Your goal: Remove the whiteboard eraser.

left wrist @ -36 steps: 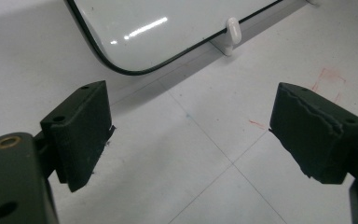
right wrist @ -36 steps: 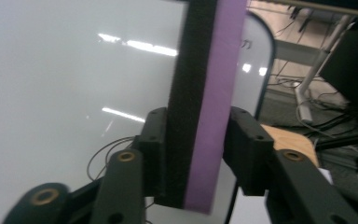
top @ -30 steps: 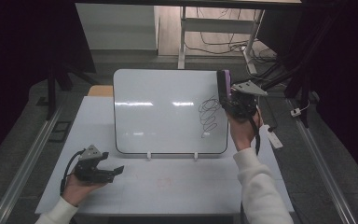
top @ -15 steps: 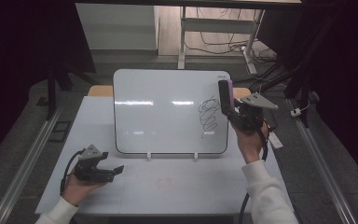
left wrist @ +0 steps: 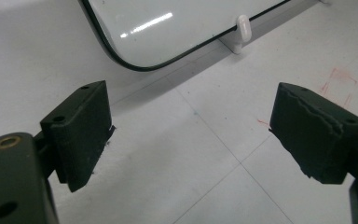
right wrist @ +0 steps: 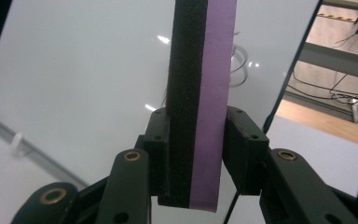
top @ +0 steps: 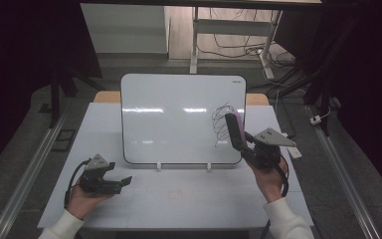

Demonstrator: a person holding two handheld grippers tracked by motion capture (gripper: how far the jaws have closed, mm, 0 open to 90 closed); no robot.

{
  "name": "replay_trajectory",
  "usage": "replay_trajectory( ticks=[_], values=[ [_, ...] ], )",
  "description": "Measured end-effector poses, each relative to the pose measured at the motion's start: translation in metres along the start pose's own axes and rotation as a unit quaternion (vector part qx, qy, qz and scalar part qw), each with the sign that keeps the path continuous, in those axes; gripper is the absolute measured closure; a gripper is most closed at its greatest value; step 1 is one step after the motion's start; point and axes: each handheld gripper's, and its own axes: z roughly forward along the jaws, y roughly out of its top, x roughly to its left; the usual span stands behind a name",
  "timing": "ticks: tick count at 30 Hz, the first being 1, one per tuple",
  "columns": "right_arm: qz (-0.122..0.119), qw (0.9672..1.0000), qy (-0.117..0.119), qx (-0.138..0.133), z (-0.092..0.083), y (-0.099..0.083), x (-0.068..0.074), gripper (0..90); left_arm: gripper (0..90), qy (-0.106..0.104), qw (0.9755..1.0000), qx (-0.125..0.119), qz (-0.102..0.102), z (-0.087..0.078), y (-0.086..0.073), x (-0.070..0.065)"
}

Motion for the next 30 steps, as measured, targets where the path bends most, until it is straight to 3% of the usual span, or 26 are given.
replay_trajectory(
  ticks=[12,21,30],
  values=[
    [-0.011,0.9995,0.029,0.007,-0.004,-0.027,0.017,63.6,14.2,-0.002,1.0000,0.001,-0.003,0.000,0.001,0.001],
    [-0.026,0.9978,0.055,0.027,-0.003,-0.045,0.039,63.6,14.7,-0.010,0.9999,0.000,-0.004,-0.001,0.003,-0.004],
    [-0.030,0.9966,0.072,0.026,0.000,-0.051,0.050,63.6,16.5,-0.037,0.9993,-0.003,-0.005,-0.005,0.012,-0.010]
  ],
)
